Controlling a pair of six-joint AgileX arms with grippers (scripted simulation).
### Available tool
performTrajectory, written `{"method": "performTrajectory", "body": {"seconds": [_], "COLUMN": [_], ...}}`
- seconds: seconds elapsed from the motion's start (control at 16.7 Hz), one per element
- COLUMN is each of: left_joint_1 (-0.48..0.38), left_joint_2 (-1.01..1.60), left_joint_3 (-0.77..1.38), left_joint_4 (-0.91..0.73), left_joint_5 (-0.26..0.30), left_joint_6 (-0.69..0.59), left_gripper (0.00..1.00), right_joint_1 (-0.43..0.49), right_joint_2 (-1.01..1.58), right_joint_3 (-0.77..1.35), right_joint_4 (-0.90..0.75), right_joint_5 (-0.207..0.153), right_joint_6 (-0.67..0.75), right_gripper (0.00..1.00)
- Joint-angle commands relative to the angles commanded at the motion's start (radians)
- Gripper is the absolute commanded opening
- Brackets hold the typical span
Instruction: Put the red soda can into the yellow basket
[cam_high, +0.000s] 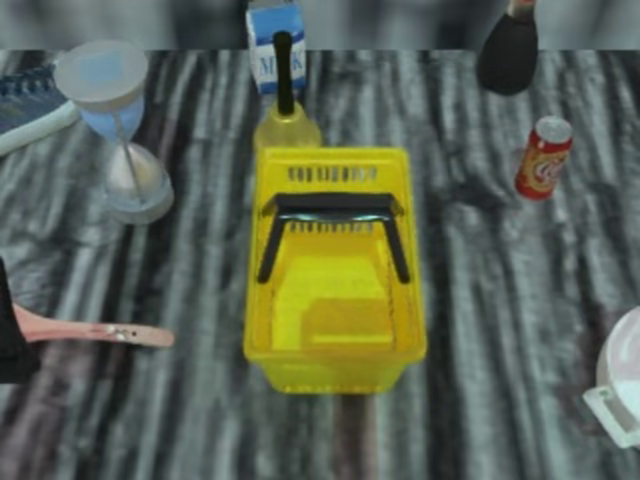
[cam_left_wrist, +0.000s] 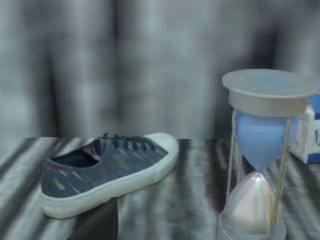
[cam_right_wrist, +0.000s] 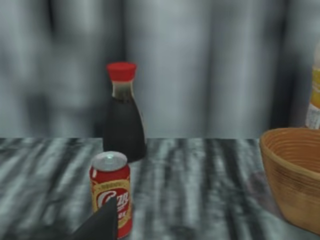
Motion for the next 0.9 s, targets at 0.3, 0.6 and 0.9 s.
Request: {"method": "performTrajectory", "body": {"seconds": [0.3,0.6,0.9], "left_joint_1": [0.0,0.0,0.0], "left_joint_2": [0.0,0.0,0.0], "left_joint_3": [0.0,0.0,0.0], "left_joint_4": [0.0,0.0,0.0], "left_joint_5": [0.0,0.0,0.0], "left_joint_6": [0.0,0.0,0.0], "left_gripper": [1.0,1.0,1.0], "right_joint_1": [0.003,0.012,0.029], "right_joint_2": [0.055,0.344,0.795], "right_joint_3": [0.039,0.261,0.642], "right_joint_4": [-0.037,-0.221,-0.505], "right_joint_5": [-0.001,0.001,0.003], "right_joint_6": [-0.009,-0.062,-0.155], "right_gripper": [1.0,1.0,1.0]}}
